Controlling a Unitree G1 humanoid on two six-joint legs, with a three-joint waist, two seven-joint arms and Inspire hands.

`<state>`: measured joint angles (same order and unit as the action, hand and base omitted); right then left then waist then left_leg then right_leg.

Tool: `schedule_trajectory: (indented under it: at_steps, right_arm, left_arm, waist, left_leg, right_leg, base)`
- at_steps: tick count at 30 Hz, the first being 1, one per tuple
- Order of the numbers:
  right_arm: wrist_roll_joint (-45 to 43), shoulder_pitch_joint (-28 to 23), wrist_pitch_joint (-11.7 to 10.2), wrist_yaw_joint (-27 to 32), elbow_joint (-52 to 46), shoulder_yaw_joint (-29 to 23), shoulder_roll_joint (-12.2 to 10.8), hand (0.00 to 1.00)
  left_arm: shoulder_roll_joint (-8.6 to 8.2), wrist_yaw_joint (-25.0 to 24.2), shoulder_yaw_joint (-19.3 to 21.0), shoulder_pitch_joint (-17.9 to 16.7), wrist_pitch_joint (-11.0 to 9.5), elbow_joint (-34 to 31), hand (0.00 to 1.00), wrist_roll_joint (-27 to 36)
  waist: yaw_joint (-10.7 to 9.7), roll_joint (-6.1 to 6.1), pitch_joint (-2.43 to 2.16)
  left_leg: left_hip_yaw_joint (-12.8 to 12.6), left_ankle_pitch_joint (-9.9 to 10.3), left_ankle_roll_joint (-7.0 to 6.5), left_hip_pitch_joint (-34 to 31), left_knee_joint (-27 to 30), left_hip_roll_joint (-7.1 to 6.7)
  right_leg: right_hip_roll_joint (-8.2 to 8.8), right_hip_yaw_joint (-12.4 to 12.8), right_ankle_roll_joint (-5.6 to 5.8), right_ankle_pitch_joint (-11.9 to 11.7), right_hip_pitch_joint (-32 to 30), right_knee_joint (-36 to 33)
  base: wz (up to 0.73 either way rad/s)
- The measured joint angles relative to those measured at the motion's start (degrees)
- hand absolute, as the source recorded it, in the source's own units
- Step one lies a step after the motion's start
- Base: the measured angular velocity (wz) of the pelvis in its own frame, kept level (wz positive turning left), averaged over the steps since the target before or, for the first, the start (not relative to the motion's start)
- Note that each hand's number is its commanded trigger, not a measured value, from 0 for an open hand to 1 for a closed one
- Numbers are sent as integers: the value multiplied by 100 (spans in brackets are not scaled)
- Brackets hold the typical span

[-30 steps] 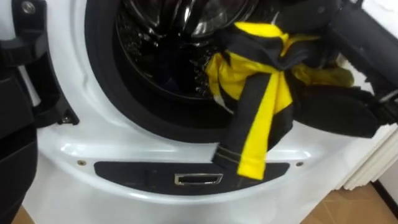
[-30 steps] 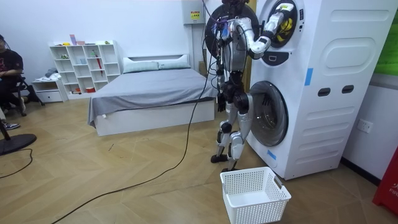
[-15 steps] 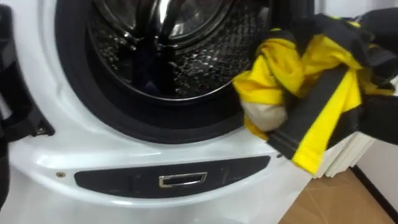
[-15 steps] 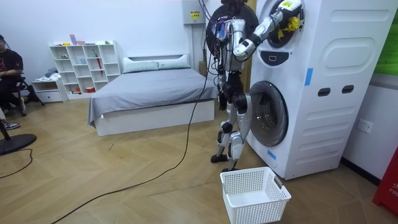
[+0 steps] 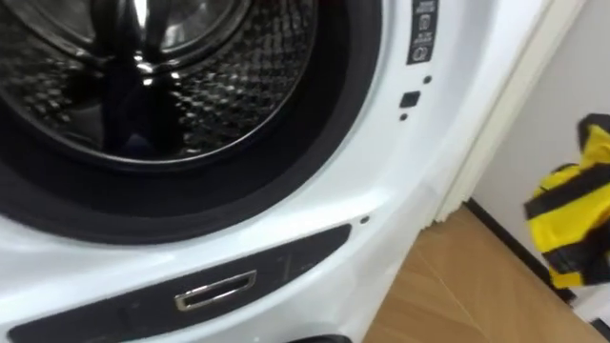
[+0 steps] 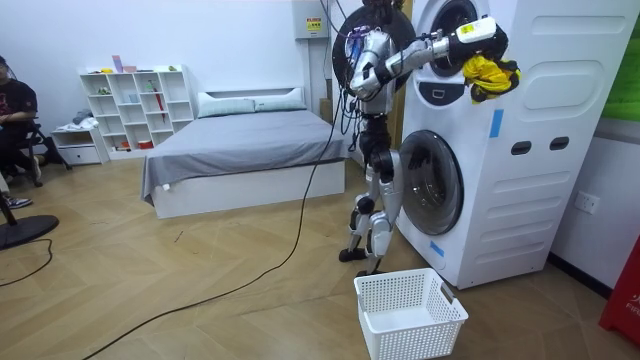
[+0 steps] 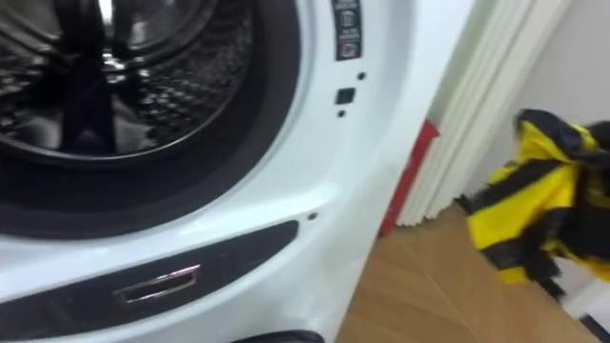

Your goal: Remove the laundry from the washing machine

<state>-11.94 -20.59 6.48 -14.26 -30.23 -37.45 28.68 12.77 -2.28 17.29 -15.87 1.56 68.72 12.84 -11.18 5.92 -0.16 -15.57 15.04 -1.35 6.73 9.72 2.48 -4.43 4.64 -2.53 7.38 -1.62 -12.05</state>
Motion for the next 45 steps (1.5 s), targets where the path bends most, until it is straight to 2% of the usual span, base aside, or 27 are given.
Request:
schedule_trajectory:
  at_steps: [4,5,6,9,16,18,20,23,25,27,28,30,34,35,37,40,43,44,45]
  right_arm:
    - [-278,-378,39,48,203,-3,-91,100]
    - [-385,-407,81,37,256,14,-184,100]
    - [-499,-408,114,25,311,39,-225,100]
    - [-631,-407,119,13,477,39,-239,100]
    - [-859,-406,296,-189,515,87,-241,100]
    - [-858,-401,343,-209,542,238,-242,100]
    - [-904,-173,354,-210,800,668,-246,100]
    - [-950,75,375,-205,1456,1114,-294,100]
    - [-990,213,486,-210,1704,1317,-298,100]
    - [-938,378,451,-157,2047,1436,-301,100]
    - [-932,405,449,-107,2151,1455,-301,100]
    - [-979,718,443,108,2721,1606,-301,100]
    - [-1103,1230,436,380,3515,1832,-305,100]
    - [-1102,1345,370,414,3707,1896,-310,100]
    - [-1097,1432,324,505,3938,1980,-344,100]
    - [-1069,1555,255,733,4224,2209,-440,100]
    - [-1074,1741,96,867,4837,2375,-450,100]
    - [-1105,1803,46,949,5103,2389,-479,100]
    - [-1109,1889,23,1063,5463,2409,-549,100]
  left_arm:
    - [8,1,-7,-7,-10,2,0,0]
    - [24,1,-21,-8,-9,2,0,-1]
    - [46,1,-47,-13,-7,3,0,0]
    - [104,1,-61,-17,-2,20,0,11]
    - [218,3,-169,19,29,25,0,16]
    - [260,19,-300,30,81,47,0,29]
    - [335,38,-596,81,104,64,0,68]
    - [372,39,-908,352,100,65,0,242]
    - [350,39,-1090,477,120,70,0,334]
    - [348,39,-1203,612,145,50,0,331]
    - [351,39,-1203,649,156,49,0,332]
    - [351,39,-1210,678,201,1,0,342]
    - [365,39,-1319,905,214,-39,0,334]
    - [351,39,-1371,956,212,-63,0,335]
    - [322,39,-1457,983,216,-95,0,335]
    - [305,40,-1657,987,221,-157,0,341]
    - [212,42,-1738,989,229,-184,0,349]
    - [179,43,-1784,1021,269,-207,0,350]
    - [178,45,-1825,1081,324,-204,0,351]
  waist:
    - [-3,62,1]
    - [26,57,-7]
    - [28,77,6]
    - [6,107,27]
    - [16,131,28]
    - [27,127,31]
    - [58,102,39]
    - [87,-9,32]
    - [147,-147,63]
    - [184,-316,42]
    - [190,-369,53]
    - [169,-579,59]
    - [164,-753,53]
    - [168,-787,58]
    - [178,-850,30]
    - [203,-942,35]
    - [221,-1074,24]
    - [219,-1136,38]
    - [218,-1164,31]
  left_leg:
    - [-52,24,42,106,-13,43]
    - [-137,31,54,113,-7,73]
    - [-179,33,59,131,-6,79]
    - [-268,36,65,157,-3,91]
    - [-466,39,66,69,-5,89]
    - [-507,41,66,73,-5,89]
    - [-618,50,69,38,-5,107]
    - [-638,104,36,-212,56,118]
    - [-671,116,11,-360,131,105]
    - [-766,127,-7,-604,206,93]
    - [-763,125,-10,-648,211,88]
    - [-776,117,-24,-817,239,76]
    - [-780,92,-43,-1098,304,57]
    - [-780,65,-41,-1144,303,52]
    - [-763,50,-33,-1204,306,20]
    - [-757,34,-39,-1353,321,5]
    - [-759,27,-50,-1501,371,-7]
    - [-760,11,-73,-1533,365,-8]
    - [-755,-3,-87,-1563,361,-16]
  right_leg:
    - [-51,64,-16,5,57,45]
    - [-69,97,-24,2,65,51]
    - [-82,128,-39,-7,67,58]
    - [-107,214,-44,-10,41,61]
    - [-127,363,-38,-40,-154,15]
    - [-141,404,-36,-64,-161,21]
    - [-165,478,-29,-104,-174,16]
    - [-164,484,-4,-132,-480,-97]
    - [-150,480,1,-135,-667,-203]
    - [-129,459,21,-148,-951,-278]
    - [-123,456,25,-151,-992,-281]
    - [-111,461,27,-152,-1174,-325]
    - [-91,462,30,-147,-1515,-485]
    - [-86,461,28,-148,-1558,-481]
    - [-82,452,25,-147,-1604,-478]
    - [-70,442,18,-150,-1781,-530]
    - [-27,363,20,-149,-1927,-581]
    - [-3,337,20,-149,-1961,-579]
    - [20,317,27,-144,-2000,-605]
  base:
    - [-9]
    - [-18]
    - [-18]
    - [-15]
    - [-18]
    - [-19]
    - [-23]
    - [-11]
    - [-20]
    - [-25]
    - [-10]
    - [-5]
    - [-2]
    - [4]
    - [6]
    - [0]
    - [5]
    - [12]
    - [12]
